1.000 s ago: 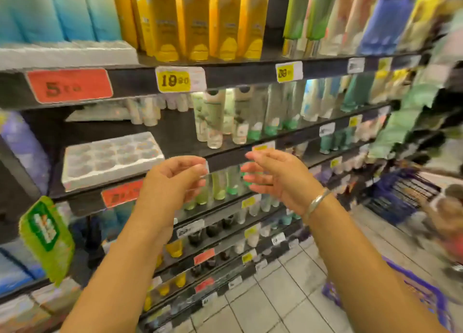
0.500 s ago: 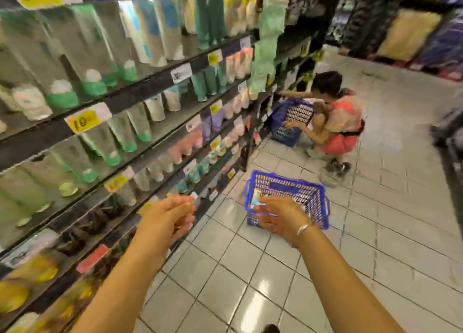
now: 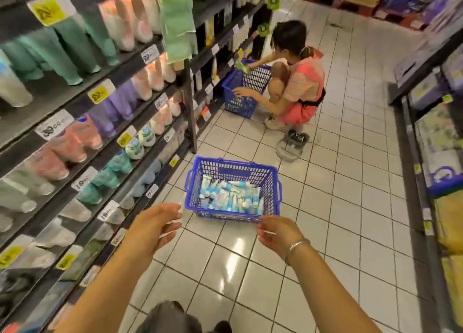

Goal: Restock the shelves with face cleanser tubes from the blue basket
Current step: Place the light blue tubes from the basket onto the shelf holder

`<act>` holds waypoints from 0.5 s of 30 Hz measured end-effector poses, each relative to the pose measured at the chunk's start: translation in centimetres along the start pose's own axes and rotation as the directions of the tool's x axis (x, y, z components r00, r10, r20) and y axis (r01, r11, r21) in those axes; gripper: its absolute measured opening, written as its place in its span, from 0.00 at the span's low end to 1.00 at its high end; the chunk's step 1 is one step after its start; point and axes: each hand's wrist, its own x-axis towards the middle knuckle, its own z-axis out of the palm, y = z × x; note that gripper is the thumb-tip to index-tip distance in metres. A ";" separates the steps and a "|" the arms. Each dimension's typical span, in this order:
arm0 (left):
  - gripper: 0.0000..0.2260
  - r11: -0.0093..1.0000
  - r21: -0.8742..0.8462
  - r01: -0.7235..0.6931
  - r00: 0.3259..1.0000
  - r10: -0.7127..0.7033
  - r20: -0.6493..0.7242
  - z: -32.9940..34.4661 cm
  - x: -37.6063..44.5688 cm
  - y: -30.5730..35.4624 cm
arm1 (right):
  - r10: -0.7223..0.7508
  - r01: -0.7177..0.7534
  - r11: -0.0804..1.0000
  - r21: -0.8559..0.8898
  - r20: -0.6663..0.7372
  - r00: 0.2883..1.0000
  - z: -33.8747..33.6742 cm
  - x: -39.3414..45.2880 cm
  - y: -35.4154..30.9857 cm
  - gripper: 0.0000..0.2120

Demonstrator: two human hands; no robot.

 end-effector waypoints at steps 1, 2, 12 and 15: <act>0.04 1.000 0.008 0.019 1.000 -0.019 0.005 1.5 1.1 -0.2 | 0.017 -0.016 1.000 0.002 -0.018 1.000 -0.8 1.4 -0.5 0.06; 0.04 0.999 0.019 0.039 0.999 -0.039 0.008 2.8 2.2 -0.3 | 0.036 -0.036 0.999 -0.005 -0.037 0.999 -1.4 2.8 -1.0 0.07; 0.04 0.971 0.117 0.209 0.978 -0.209 -0.010 9.6 17.1 0.4 | 0.218 -0.222 0.975 -0.010 -0.149 0.964 -1.2 16.1 -6.1 0.09; 0.02 0.951 0.139 0.276 0.961 -0.278 -0.005 11.4 22.2 0.3 | 0.285 -0.286 0.958 0.021 -0.205 0.937 -1.1 20.0 -7.5 0.07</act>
